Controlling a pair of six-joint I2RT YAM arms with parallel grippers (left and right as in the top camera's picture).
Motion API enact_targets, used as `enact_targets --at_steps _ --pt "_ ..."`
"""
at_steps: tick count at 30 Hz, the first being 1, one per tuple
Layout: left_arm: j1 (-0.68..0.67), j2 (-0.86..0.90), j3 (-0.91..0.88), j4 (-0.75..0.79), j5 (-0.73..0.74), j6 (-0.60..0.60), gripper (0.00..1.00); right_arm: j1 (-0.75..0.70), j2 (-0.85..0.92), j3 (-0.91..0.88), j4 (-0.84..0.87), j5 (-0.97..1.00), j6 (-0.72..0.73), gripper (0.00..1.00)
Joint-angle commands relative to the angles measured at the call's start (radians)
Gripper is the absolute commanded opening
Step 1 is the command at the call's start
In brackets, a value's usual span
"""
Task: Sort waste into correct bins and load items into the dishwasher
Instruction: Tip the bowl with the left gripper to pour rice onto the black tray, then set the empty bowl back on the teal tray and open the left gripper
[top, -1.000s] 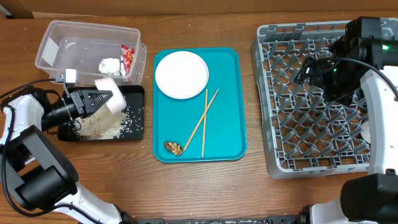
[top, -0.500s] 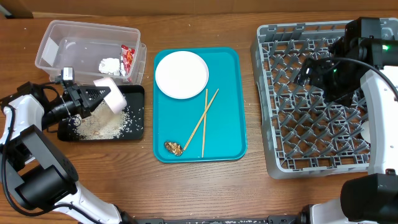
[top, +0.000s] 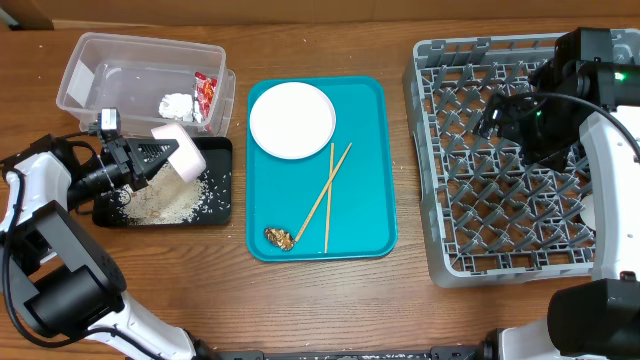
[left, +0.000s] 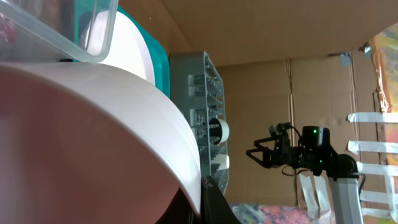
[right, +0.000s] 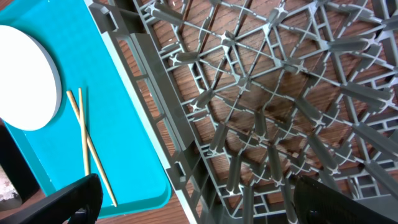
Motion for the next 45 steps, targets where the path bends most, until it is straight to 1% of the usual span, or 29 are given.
enact_targets --at_steps 1,4,8,10,12,13,14,17,19,23,27,29,32,35,36,38,40,43,44,45 --pt "-0.016 0.005 0.003 -0.04 0.012 0.062 0.04 0.003 0.003 0.001 0.003 0.008 -0.007 1.0" --pt "-0.058 0.002 0.003 -0.1 0.011 0.137 0.04 0.003 0.003 0.001 0.003 0.007 -0.007 1.0" --pt "-0.146 -0.011 0.003 -0.166 0.011 0.206 0.04 0.003 0.003 0.001 0.003 0.008 -0.007 1.0" --pt "-0.214 -0.021 0.007 -0.159 0.001 0.214 0.04 0.003 0.003 0.001 0.003 0.008 -0.007 1.0" --pt "-0.283 -0.021 0.029 -0.145 -0.043 0.212 0.04 0.003 0.003 0.001 0.003 0.007 -0.007 1.0" --pt "-0.319 -0.021 0.04 -0.127 -0.075 0.195 0.04 0.003 0.003 0.001 0.003 0.007 -0.007 1.0" --pt "-0.362 -0.021 0.054 -0.1 -0.119 0.153 0.04 0.003 0.003 0.001 0.003 0.008 -0.007 1.0" --pt "-0.475 -0.021 0.095 -0.006 -0.273 0.0 0.04 0.003 0.003 0.001 0.003 0.007 -0.007 1.0" --pt "-0.569 -0.021 0.128 0.07 -0.401 -0.111 0.04 0.003 0.003 0.001 0.003 0.007 -0.007 1.0" --pt "-0.727 -0.021 0.166 0.176 -0.581 -0.219 0.04 0.003 0.003 0.001 0.003 0.008 -0.007 1.0" --pt "-0.89 -0.018 0.167 0.27 -0.809 -0.333 0.04 0.003 0.003 0.001 0.003 0.008 -0.007 1.0" --pt "-0.969 -0.018 0.167 0.29 -0.912 -0.353 0.04 0.003 0.003 0.001 0.003 0.008 -0.007 1.0" --pt "-1.077 -0.018 0.167 0.305 -1.024 -0.357 0.04 0.003 0.003 0.001 0.004 0.008 -0.008 1.0" --pt "-1.161 -0.015 0.166 0.318 -1.139 -0.357 0.04 0.003 0.003 0.001 0.004 0.008 -0.007 1.0" --pt "-1.195 -0.011 0.166 0.323 -1.201 -0.357 0.05 0.003 0.003 0.001 0.004 0.008 -0.007 1.0" --pt "-1.226 -0.001 0.166 0.328 -1.268 -0.364 0.05 0.003 0.003 0.001 0.003 0.008 -0.007 1.0" --pt "-1.24 0.006 0.166 0.332 -1.293 -0.38 0.06 0.003 0.003 0.001 0.003 0.007 -0.007 1.0" --pt "-1.24 0.008 0.166 0.337 -1.294 -0.394 0.11 0.003 0.003 0.001 0.003 0.007 -0.007 1.0" --pt "-1.239 0.008 0.166 0.338 -1.294 -0.394 0.14 0.003 0.003 0.001 0.003 0.007 -0.007 1.0" --pt "-1.238 0.008 0.167 0.339 -1.294 -0.394 0.22 0.003 0.003 0.001 0.003 0.007 -0.007 1.0"
